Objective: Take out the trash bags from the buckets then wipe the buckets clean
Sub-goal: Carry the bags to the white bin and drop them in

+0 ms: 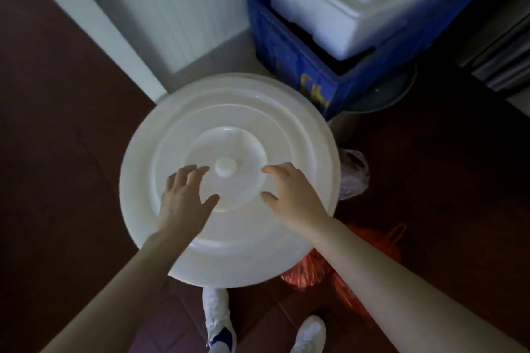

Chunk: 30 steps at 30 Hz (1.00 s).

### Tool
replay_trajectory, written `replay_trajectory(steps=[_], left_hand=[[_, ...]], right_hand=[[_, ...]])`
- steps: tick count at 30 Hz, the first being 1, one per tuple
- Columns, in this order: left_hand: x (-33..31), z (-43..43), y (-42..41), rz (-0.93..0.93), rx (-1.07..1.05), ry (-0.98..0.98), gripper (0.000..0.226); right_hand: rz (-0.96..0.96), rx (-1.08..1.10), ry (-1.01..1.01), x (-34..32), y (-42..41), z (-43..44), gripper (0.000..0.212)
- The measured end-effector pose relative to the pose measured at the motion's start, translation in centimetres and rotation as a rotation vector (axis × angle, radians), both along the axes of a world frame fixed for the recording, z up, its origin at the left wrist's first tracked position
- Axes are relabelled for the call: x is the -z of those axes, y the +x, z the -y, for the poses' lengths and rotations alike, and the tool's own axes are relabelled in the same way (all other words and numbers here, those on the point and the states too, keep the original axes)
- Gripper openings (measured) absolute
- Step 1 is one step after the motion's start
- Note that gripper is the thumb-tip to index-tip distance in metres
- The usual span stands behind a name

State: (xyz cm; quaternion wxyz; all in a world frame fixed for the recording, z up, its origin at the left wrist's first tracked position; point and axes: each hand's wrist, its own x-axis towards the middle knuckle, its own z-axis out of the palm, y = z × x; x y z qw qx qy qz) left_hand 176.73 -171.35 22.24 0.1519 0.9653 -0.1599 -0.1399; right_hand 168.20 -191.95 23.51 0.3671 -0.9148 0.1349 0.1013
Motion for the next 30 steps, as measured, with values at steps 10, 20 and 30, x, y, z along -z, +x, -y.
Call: replay_trajectory(steps=[10,20,30], left_hand=[[3.6,-9.5,4.7,-0.152,0.386,0.209,0.075],[4.4,-15.4,4.0,-0.085,0.360,0.081,0.061],[0.3,-27.0,-4.7,-0.058,-0.158,0.037,0.065]], right_hand=[[-0.210,-0.119,-0.345,4.0,10.7,-9.7,0.047],[-0.174,-0.200,-0.465,3.8,11.0,-14.4,0.028],[0.005,-0.520,-0.379,1.1,10.6,-27.8,0.027]])
